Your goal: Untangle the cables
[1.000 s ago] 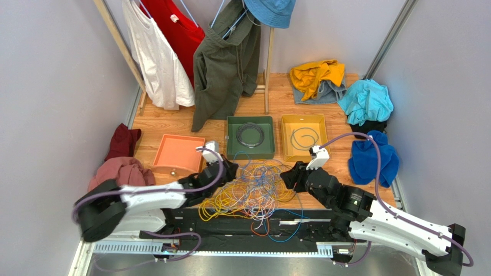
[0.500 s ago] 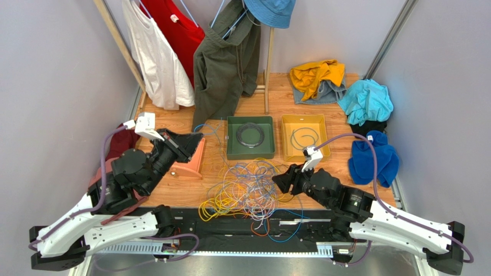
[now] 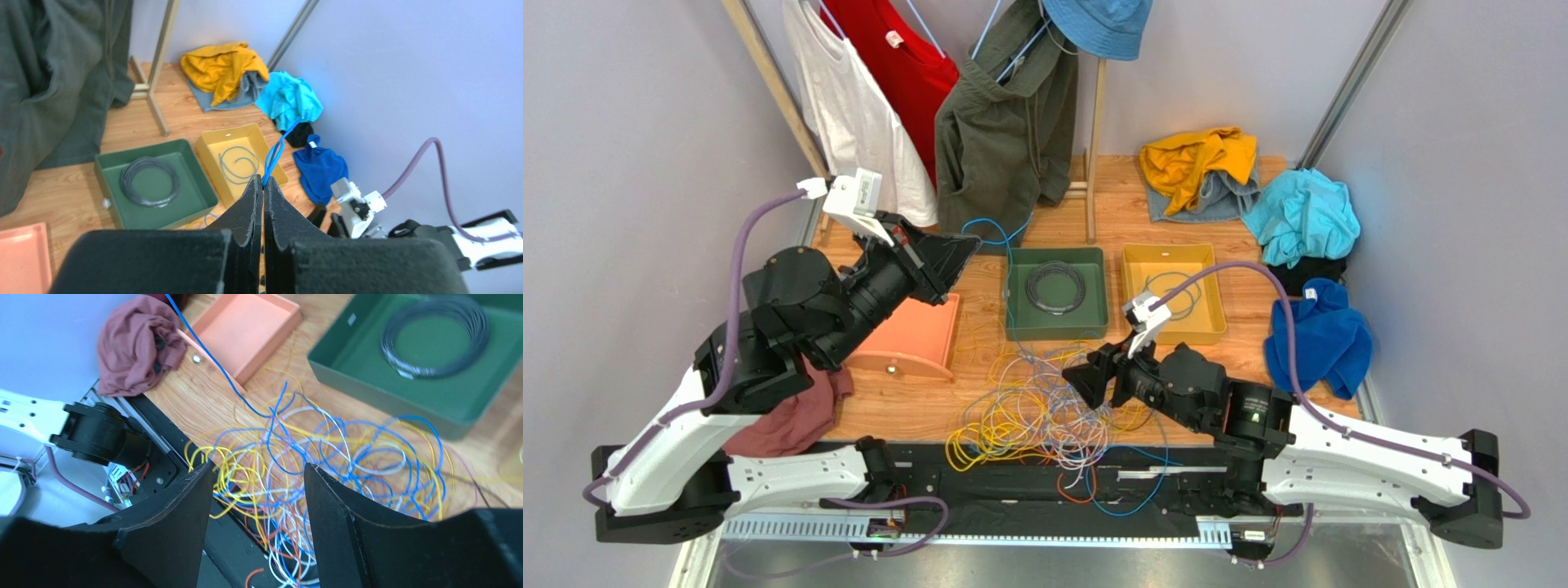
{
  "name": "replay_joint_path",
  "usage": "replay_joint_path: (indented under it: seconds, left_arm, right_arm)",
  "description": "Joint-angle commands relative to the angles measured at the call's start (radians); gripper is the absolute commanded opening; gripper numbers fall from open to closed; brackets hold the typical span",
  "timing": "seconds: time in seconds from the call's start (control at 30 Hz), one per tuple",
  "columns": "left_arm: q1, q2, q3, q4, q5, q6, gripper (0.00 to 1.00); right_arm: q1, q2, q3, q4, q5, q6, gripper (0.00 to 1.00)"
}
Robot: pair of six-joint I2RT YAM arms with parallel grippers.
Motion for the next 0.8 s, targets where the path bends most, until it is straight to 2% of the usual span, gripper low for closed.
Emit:
replay_joint_path:
  seconds: [0.0, 0.2, 0.3, 0.6, 0.7, 0.77]
  left_arm:
    - [-0.016, 0.061, 0.131, -0.019, 0.054, 0.071, 0.00]
    - [-0.031, 0.104, 0.215, -0.045, 0.075, 0.090, 0.00]
    - [-0.037, 0.102, 0.223, -0.048, 0.082, 0.090, 0.00]
    - [-0.040, 0.059, 0.203, -0.064, 0.086, 0.082, 0.00]
    - [-0.040, 0.058, 0.200, -0.065, 0.099, 0.077, 0.00]
    - [-0.040, 0.053, 0.197, -0.064, 0.108, 0.071, 0.00]
  right_arm:
    - [0.022, 0.074, 0.103, 0.146, 0.010, -0.114, 0.62]
    - [0.022, 0.267, 0.178, 0.180, 0.059, -0.179, 0.67]
    - [0.022, 0.330, 0.178, 0.253, 0.094, -0.177, 0.67]
    - [0.022, 0.371, 0.180, 0.304, 0.159, -0.188, 0.67]
    - [0.022, 0.414, 0.200, 0.335, 0.128, -0.206, 0.67]
    - [0.022, 0.472, 0.216, 0.349, 0.171, -0.203, 0.66]
